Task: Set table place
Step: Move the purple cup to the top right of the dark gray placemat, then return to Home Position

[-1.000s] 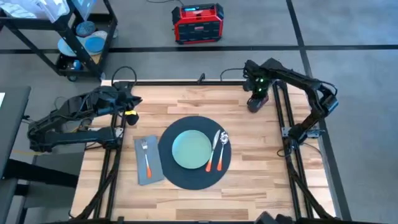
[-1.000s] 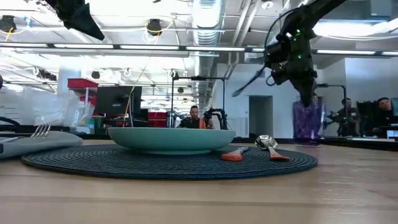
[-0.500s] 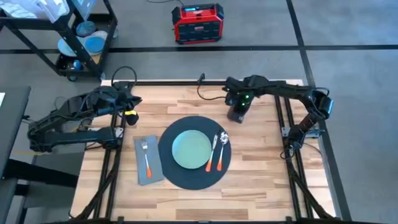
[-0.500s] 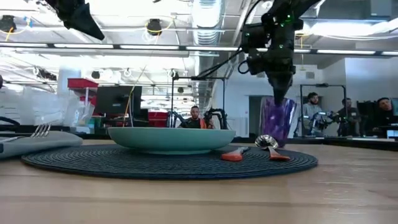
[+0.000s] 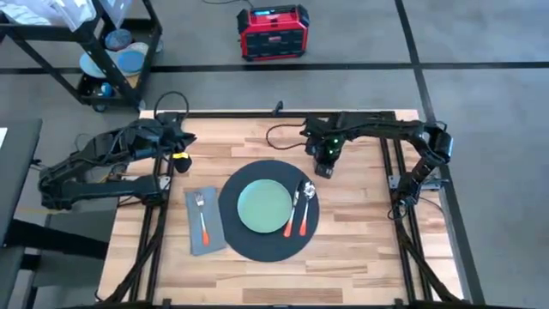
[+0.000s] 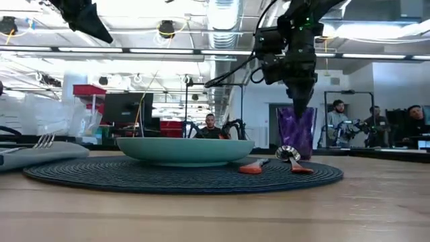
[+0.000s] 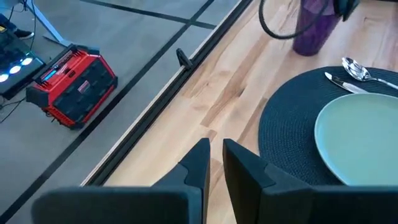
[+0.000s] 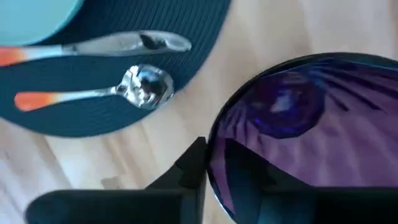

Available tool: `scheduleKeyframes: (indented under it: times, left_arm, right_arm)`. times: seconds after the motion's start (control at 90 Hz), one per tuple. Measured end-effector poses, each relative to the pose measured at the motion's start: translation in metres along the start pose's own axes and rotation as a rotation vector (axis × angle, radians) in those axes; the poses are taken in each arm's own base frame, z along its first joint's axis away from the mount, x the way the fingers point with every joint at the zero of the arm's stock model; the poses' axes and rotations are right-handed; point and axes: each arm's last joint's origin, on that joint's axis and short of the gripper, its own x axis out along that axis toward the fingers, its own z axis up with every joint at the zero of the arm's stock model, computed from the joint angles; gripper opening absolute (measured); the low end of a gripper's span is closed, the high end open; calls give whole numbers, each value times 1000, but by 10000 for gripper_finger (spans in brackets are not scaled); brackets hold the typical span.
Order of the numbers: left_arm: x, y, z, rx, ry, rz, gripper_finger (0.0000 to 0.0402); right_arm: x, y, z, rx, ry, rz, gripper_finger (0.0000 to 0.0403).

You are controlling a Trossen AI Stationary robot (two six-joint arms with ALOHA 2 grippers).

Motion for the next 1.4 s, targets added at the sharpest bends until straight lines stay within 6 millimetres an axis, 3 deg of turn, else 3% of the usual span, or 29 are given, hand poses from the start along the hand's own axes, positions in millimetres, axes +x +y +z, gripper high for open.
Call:
scheduleKeyframes:
  times: [0.422,0.511,0.589,0.711,0.778,0.833,0.9,0.978,1.078,1.189,1.256,1.344,1.4]
  left_arm:
    - [0,0,0,-6,-1,0,27]
    - [0,0,2,-22,-23,-13,27]
    - [-2,-1,7,-35,-80,-38,27]
    - [-11,1,14,-55,-216,-75,27]
    - [-23,5,10,-74,-265,-89,27]
    - [-37,9,0,-128,-295,-96,27]
    - [-54,13,-21,-212,-315,-125,26]
    - [-64,15,-56,-356,-355,-186,15]
    - [-54,11,-96,-496,-413,-217,3]
    - [-22,1,-106,-454,-268,-181,1]
    - [-1,-7,-99,-415,-301,-244,0]
    - [4,-10,-95,-364,-227,-296,0]
    - [0,-8,-85,-401,-332,-292,0]
  right_arm:
    - [-2,4,1,1,-26,90,87]
    - [-16,9,1,-17,-95,95,87]
    - [-42,14,-4,-57,-193,93,87]
    - [-90,23,-30,-145,-333,95,86]
    - [-111,30,-61,-247,-397,127,86]
    - [-117,36,-89,-299,-474,204,86]
    - [-104,40,-118,-265,-589,288,84]
    - [-68,41,-146,-145,-691,361,79]
    - [-23,43,-168,2,-862,471,70]
    - [2,47,-184,77,-1064,564,64]
    - [16,49,-191,113,-1121,536,64]
    - [31,51,-198,107,-1186,456,63]
    - [42,52,-201,150,-1243,417,63]
